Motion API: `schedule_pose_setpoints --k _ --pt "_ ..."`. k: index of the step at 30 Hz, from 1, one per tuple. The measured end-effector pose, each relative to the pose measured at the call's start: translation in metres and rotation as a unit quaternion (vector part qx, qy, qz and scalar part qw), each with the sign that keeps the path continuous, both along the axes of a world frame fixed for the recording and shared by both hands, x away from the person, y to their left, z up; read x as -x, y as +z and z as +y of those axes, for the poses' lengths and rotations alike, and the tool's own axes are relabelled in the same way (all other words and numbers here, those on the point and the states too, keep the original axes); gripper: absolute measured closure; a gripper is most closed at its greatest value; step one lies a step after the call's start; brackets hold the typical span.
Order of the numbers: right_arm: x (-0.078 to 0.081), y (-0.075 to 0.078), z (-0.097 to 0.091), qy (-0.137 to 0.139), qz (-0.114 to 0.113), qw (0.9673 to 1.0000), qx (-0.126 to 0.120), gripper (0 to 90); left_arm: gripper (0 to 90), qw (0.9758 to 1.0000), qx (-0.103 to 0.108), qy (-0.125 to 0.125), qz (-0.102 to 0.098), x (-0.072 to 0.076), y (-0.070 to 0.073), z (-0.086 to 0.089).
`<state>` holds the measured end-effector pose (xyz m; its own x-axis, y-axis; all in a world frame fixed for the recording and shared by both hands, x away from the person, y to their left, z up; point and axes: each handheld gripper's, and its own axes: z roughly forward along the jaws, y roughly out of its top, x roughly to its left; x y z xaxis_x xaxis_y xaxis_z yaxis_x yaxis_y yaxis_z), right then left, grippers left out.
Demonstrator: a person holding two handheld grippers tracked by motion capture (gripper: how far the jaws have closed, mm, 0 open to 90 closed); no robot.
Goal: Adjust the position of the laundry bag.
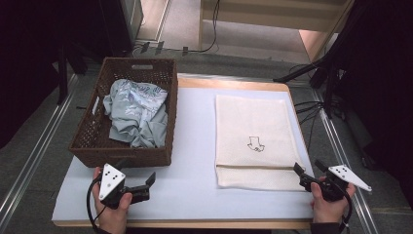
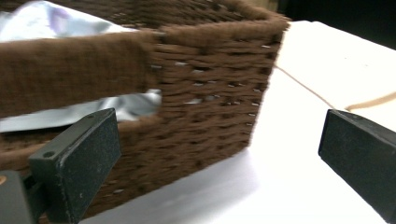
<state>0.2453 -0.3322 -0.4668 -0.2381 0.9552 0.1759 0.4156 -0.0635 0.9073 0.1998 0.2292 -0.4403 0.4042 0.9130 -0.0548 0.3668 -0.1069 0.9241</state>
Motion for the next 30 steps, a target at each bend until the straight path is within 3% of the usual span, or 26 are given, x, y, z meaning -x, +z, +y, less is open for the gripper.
schedule_pose_setpoints --k 6,10,14,17,21,23,30 --pt "-0.009 0.002 -0.006 -0.003 0.012 0.9999 0.002 15.5 0.0 0.9986 0.018 -0.046 0.019 -0.008 -0.001 -0.035" --pt "-0.015 0.0 -0.01 -0.008 0.026 0.9996 0.001 18.9 0.0 0.9964 0.016 -0.081 0.02 -0.017 -0.003 -0.062" --pt "-0.022 0.0 -0.011 -0.013 0.035 0.9993 0.011 21.2 0.0 0.9941 0.0 -0.106 0.024 -0.025 -0.004 -0.089" --pt "-0.023 0.0 -0.011 -0.011 0.039 0.9991 0.013 28.6 8.0 0.9932 -0.004 -0.112 0.033 -0.031 -0.007 -0.109" --pt "-0.027 0.001 -0.01 0.001 0.053 0.9986 0.005 44.6 18.8 0.988 -0.019 -0.139 0.063 -0.038 -0.013 -0.134" --pt "-0.031 -0.001 -0.01 0.007 0.064 0.9979 0.004 46.0 29.7 0.9857 -0.03 -0.149 0.073 -0.039 -0.015 -0.143" --pt "-0.046 -0.016 -0.01 -0.024 0.114 0.9929 0.022 49.9 41.8 0.977 -0.043 -0.175 0.114 -0.044 -0.024 -0.165"
